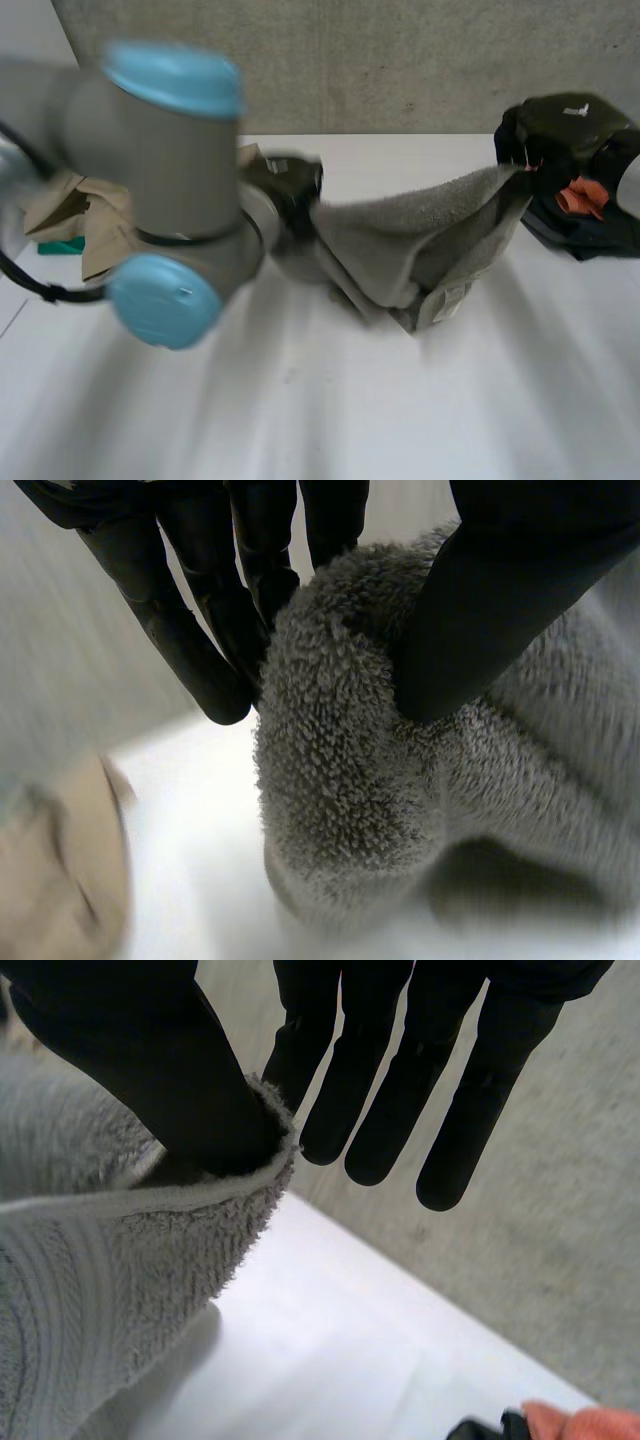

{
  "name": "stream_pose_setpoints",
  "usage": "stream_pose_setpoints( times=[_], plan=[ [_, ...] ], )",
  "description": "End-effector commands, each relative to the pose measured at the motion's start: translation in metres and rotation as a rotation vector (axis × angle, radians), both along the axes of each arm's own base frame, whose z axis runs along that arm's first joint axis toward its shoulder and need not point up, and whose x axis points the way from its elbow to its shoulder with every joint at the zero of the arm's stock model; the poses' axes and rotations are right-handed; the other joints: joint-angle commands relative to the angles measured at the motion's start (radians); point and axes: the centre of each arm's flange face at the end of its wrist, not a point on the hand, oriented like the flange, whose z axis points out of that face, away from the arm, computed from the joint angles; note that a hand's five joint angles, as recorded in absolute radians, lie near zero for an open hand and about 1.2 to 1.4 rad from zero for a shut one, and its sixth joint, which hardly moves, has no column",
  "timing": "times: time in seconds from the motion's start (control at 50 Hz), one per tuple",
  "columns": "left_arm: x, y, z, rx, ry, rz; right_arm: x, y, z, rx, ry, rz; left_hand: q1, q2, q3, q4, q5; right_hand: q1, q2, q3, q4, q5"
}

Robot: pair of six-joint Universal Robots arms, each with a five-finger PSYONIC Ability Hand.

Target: Fold the laundry.

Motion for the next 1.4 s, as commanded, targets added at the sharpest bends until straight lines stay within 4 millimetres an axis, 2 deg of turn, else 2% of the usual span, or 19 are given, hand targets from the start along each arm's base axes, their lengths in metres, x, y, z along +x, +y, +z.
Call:
stream_pose_setpoints(
  times=[0.02,0.1,0.18,0.2,0.3,0.38,0.42,0.46,0.54,0.56,0.6,0.7,0.72,0.8,0.9,1.06,1.28,1.36,1.4],
  plan=[
    [0.012,0.005,0.076,-0.258,0.051,-0.096,0.012,-0.001,-0.040,0.101,0.118,0.063,0.249,0.209,0.217,0.204,0.259,0.261,0.223,0.211,0.200,0.215],
    [0.000,-0.008,0.052,-0.237,-0.049,-0.109,0.021,-0.001,-0.059,0.152,0.134,0.092,0.249,0.209,0.217,0.204,0.259,0.261,0.223,0.211,0.200,0.215],
    [-0.016,-0.030,0.009,-0.206,-0.154,-0.123,0.033,-0.001,-0.081,0.199,0.148,0.094,0.249,0.209,0.217,0.204,0.259,0.261,0.223,0.211,0.200,0.215],
    [-0.023,-0.039,-0.009,-0.206,-0.187,-0.133,0.036,-0.002,-0.089,0.212,0.157,0.083,0.249,0.209,0.217,0.204,0.259,0.261,0.223,0.211,0.200,0.215],
    [-0.037,-0.070,-0.060,-0.214,-0.222,-0.145,0.043,-0.001,-0.110,0.236,0.208,0.026,0.200,0.160,0.168,0.155,0.210,0.261,0.223,0.211,0.200,0.215],
    [-0.049,-0.073,-0.074,-0.221,-0.183,-0.222,0.046,-0.003,-0.123,0.223,0.235,-0.035,-0.843,-0.883,-0.874,-0.887,-0.833,0.261,0.223,0.211,0.200,0.215],
    [-0.046,-0.076,-0.071,-0.220,-0.179,-0.210,0.046,-0.002,-0.126,0.218,0.242,-0.044,-0.957,-0.997,-0.988,-1.002,-0.947,0.261,0.223,0.211,0.200,0.215],
    [-0.030,-0.084,-0.064,-0.199,-0.182,-0.130,0.047,-0.001,-0.129,0.211,0.247,-0.051,-0.973,-1.013,-1.004,-1.017,-0.963,0.261,0.223,0.211,0.200,0.215],
    [0.002,-0.085,-0.036,-0.149,-0.159,0.019,0.049,0.001,-0.130,0.203,0.249,-0.044,-0.973,-1.013,-1.004,-1.017,-0.963,0.261,0.223,0.211,0.200,0.215],
    [0.015,-0.080,-0.020,-0.147,-0.136,0.063,0.049,0.001,-0.130,0.200,0.248,-0.043,-0.973,-1.013,-1.004,-1.017,-0.963,0.261,0.223,0.211,0.200,0.215],
    [0.027,-0.074,-0.011,-0.131,-0.125,0.086,0.049,0.001,-0.130,0.198,0.247,-0.043,-0.973,-1.013,-1.004,-1.017,-0.963,0.261,0.223,0.211,0.200,0.215],
    [0.062,-0.049,-0.016,-0.027,-0.138,0.112,0.047,-0.002,-0.128,0.190,0.247,-0.050,-0.973,-1.013,-1.004,-1.017,-0.963,0.261,0.223,0.211,0.200,0.215],
    [0.074,-0.043,-0.022,0.015,-0.148,0.118,0.046,-0.004,-0.126,0.186,0.248,-0.053,-0.952,-0.992,-0.983,-0.997,-0.942,0.261,0.223,0.211,0.200,0.215],
    [0.093,-0.030,-0.048,0.138,-0.146,0.086,0.044,-0.008,-0.122,0.177,0.243,-0.060,-0.797,-0.837,-0.828,-0.841,-0.787,0.261,0.223,0.211,0.200,0.215],
    [0.101,-0.030,-0.075,0.221,-0.118,0.036,0.042,-0.009,-0.114,0.176,0.230,-0.057,-0.711,-0.751,-0.742,-0.755,-0.701,0.261,0.223,0.211,0.200,0.215],
    [0.111,-0.055,-0.112,0.270,-0.126,0.089,0.039,-0.005,-0.096,0.164,0.188,-0.049,-0.670,-0.710,-0.701,-0.714,-0.660,0.261,0.223,0.211,0.200,0.215],
    [0.092,-0.051,-0.135,0.345,-0.167,0.025,0.037,0.000,-0.086,0.152,0.164,-0.053,-0.497,-0.537,-0.528,-0.541,-0.487,0.261,0.223,0.211,0.200,0.215],
    [0.085,-0.052,-0.140,0.336,-0.184,0.028,0.034,-0.002,-0.083,0.147,0.158,-0.063,-0.095,-0.135,-0.127,-0.140,-0.085,0.261,0.223,0.211,0.200,0.215],
    [0.081,-0.054,-0.139,0.315,-0.196,0.035,0.030,-0.003,-0.079,0.138,0.153,-0.076,0.247,0.207,0.215,0.202,0.257,0.261,0.223,0.211,0.200,0.215]
  ],
)
